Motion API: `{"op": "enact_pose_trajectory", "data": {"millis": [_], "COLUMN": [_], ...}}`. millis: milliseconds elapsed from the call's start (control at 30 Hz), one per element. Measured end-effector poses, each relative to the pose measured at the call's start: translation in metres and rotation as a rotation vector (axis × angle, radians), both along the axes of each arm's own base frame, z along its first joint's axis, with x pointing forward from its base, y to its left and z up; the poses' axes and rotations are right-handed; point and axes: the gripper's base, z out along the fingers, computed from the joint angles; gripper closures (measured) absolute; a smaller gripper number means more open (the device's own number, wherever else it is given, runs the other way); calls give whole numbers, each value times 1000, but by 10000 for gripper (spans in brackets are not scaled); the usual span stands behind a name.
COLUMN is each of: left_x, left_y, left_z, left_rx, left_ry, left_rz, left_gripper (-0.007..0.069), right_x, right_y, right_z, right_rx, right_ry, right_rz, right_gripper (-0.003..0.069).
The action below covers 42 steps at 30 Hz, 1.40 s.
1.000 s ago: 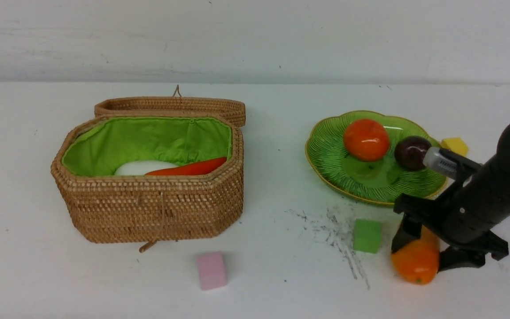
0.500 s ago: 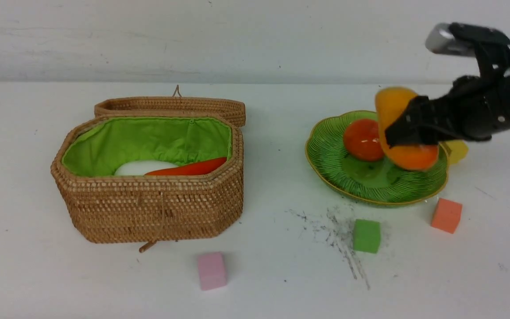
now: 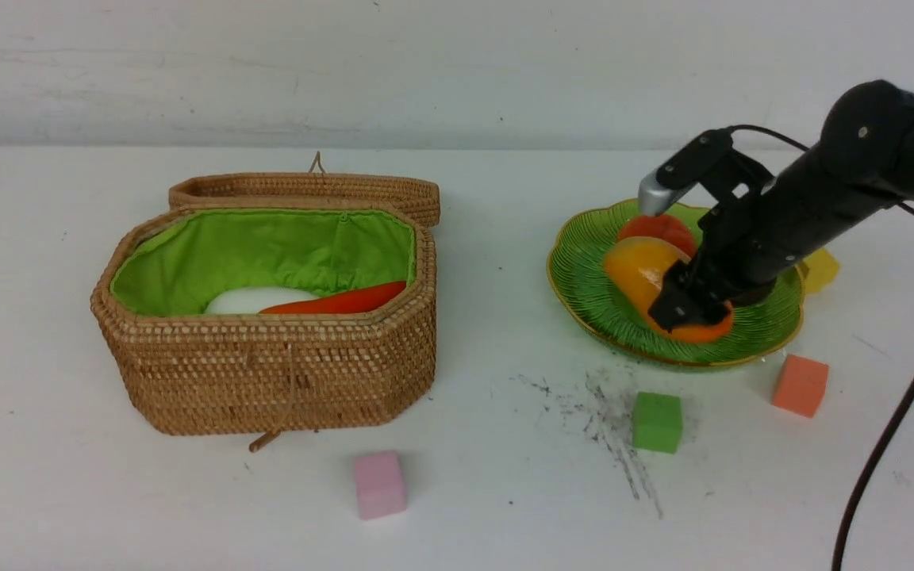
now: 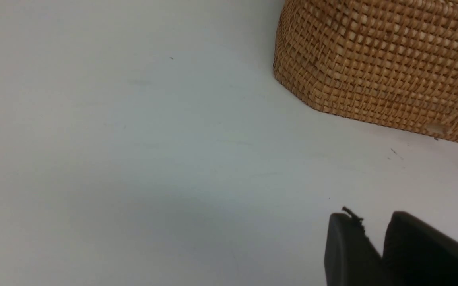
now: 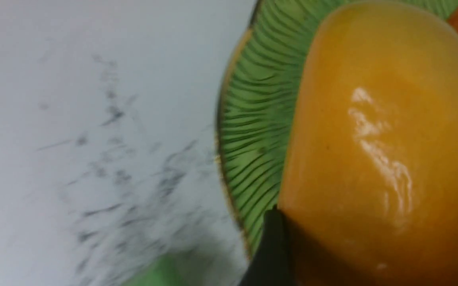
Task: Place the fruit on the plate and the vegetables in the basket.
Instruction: Use the right arm to grab a mango and put it into the right plate
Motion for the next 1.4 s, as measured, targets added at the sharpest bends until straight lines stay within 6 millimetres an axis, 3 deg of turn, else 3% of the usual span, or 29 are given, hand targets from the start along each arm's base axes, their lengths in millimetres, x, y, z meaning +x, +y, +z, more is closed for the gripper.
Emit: {"op": "enact_pose_trajectory", "data": {"millis": [233, 567, 1267, 1400], "left_x": [0, 0, 0, 0], "left_y": [0, 0, 0, 0], "left_z": [0, 0, 0, 0], "left_rx": [0, 0, 0, 0], "left_ry": [0, 0, 0, 0], "left_rz": [0, 0, 0, 0], "left_gripper": [475, 466, 444, 439], "right_x": [11, -1, -3, -4], "right_y": [0, 2, 6, 5], "right_z": [-17, -26, -26, -16], "right_rx": [-11, -11, 62, 93], "right_ry": [-26, 119, 156, 149], "right_rz": [-18, 28, -5, -70], "right_gripper": [85, 86, 88, 66]}}
